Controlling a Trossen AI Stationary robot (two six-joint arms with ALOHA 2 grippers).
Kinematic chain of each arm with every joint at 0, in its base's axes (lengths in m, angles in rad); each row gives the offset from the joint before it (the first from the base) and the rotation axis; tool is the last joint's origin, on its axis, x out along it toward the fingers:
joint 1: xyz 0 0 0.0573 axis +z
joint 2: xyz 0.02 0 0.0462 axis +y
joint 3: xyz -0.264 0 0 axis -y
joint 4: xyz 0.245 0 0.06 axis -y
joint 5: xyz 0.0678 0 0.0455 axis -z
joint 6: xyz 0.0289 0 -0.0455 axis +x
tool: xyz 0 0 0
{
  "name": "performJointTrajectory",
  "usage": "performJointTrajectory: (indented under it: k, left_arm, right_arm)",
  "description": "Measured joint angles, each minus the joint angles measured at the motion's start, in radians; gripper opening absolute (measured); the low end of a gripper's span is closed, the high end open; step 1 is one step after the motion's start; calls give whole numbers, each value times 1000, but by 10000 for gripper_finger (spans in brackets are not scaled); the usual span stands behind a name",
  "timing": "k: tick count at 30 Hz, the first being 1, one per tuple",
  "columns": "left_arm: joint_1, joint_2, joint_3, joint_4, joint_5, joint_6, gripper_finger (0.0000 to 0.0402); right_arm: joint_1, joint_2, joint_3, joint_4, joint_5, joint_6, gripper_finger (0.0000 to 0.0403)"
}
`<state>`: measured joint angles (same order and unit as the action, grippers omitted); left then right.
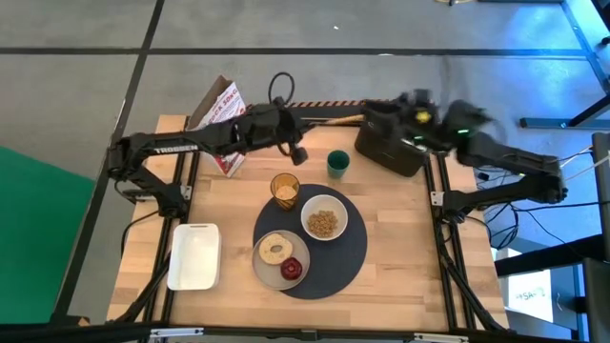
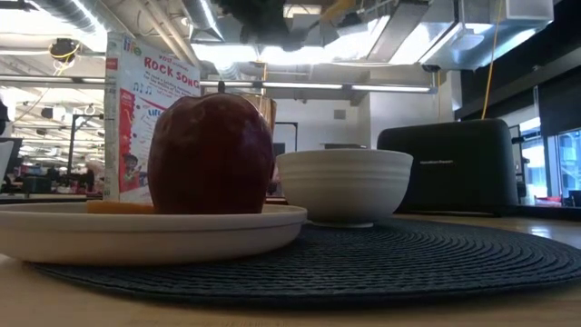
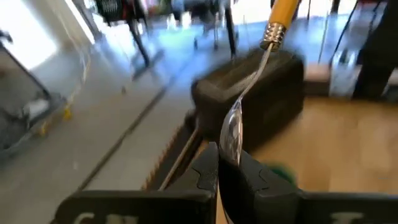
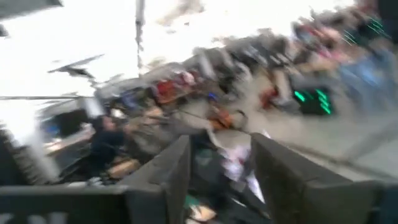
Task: Arrange a breakfast setting
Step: Put the orange spoon onto the black table mat to the right of the white bowl
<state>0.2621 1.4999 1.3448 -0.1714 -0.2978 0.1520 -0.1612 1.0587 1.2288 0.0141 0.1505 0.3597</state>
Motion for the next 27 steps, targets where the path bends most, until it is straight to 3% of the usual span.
performJointTrajectory:
  k: [4,7,9,14,21,27]
  left_arm:
    - [58,-13,39,-188,135,-4,6]
    - [86,-4,85,-312,315,41,6]
    - [83,1,89,-371,372,109,6]
    - [40,-2,98,-417,387,154,6]
    - [16,12,98,-425,350,6,6]
    - [2,21,96,-488,329,-38,6]
  right_arm:
    - [0,-15,71,-86,-86,-77,190]
    - [-1,36,126,-246,-107,-119,194]
    - [-2,92,157,-312,-158,-126,187]
    - [-2,235,241,-451,-252,-99,154]
    - [-2,416,340,-618,-292,-126,132]
    - [-2,504,394,-776,-203,-193,138]
